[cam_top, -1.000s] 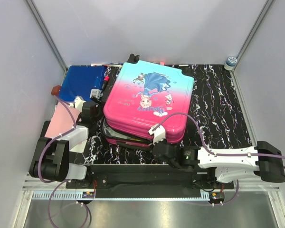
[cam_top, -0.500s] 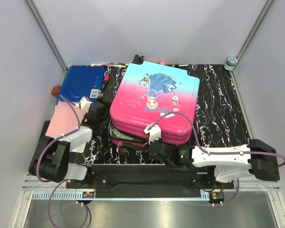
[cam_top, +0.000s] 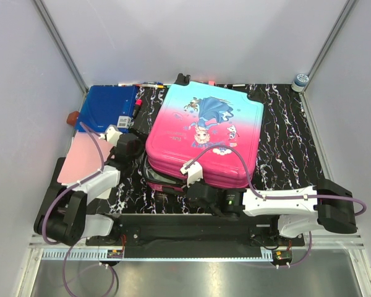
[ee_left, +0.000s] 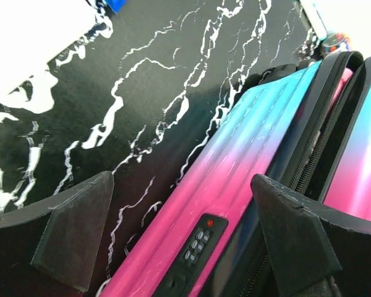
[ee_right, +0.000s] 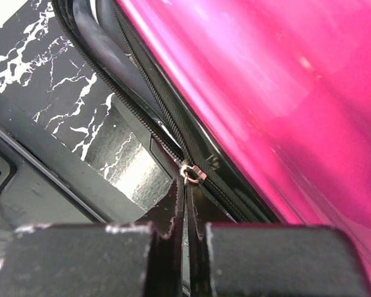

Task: Pack the luggage
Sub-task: Zip the luggage at the corner of the board.

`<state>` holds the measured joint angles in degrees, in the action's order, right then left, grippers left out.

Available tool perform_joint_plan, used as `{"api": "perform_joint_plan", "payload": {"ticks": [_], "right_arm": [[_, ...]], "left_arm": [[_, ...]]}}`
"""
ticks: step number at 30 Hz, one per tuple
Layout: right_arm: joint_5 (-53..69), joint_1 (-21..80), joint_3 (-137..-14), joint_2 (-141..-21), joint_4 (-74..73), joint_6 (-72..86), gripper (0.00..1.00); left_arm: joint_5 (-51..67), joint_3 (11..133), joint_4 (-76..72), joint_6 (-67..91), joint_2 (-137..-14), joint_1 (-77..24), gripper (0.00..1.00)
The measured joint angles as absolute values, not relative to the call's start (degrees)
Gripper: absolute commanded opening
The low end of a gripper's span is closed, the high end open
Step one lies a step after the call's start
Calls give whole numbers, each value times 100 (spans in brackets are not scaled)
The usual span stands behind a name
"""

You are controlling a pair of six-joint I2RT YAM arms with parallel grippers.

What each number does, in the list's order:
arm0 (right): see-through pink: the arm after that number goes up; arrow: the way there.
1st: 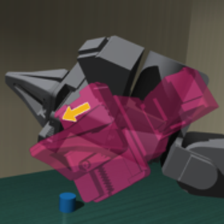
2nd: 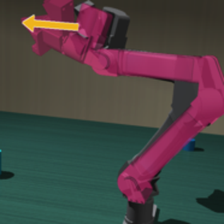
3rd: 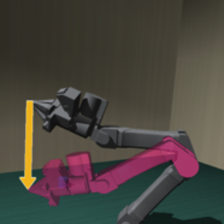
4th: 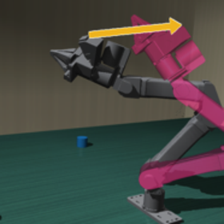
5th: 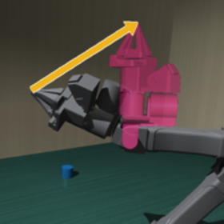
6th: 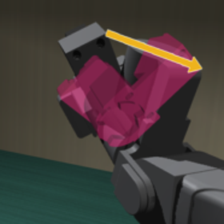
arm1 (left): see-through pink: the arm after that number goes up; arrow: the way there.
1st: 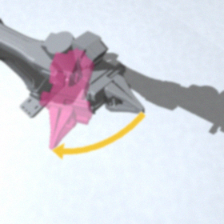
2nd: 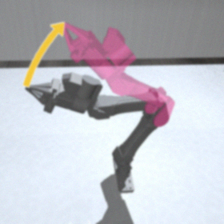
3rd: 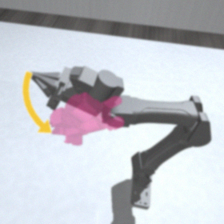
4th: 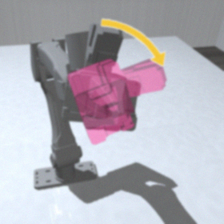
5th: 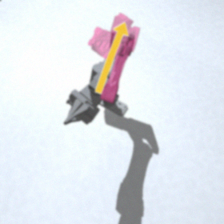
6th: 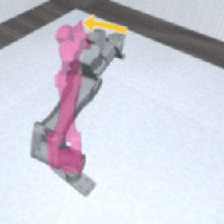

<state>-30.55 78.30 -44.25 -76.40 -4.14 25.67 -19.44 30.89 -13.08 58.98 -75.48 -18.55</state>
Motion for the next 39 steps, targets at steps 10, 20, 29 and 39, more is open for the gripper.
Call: {"api": "perform_joint_plan", "payload": {"ticks": [10,20,29,39], "right_arm": [[-3028,7830,-4401,-7581,-390,2576,0],[-3022,7830,-4386,-7561,-373,2580,0],[-2987,7830,-4388,-7566,-373,2571,0],[-2877,7828,-4674,-7898,-419,2523,0]], "left_arm": [[-1675,3210,-458,5172,-6737,-1553,99],[-1236,2910,-331,4864,-6228,-1057,99],[-1009,2550,-325,4740,-6340,-604,99],[-679,2373,-609,4744,-6989,-735,99]]}}
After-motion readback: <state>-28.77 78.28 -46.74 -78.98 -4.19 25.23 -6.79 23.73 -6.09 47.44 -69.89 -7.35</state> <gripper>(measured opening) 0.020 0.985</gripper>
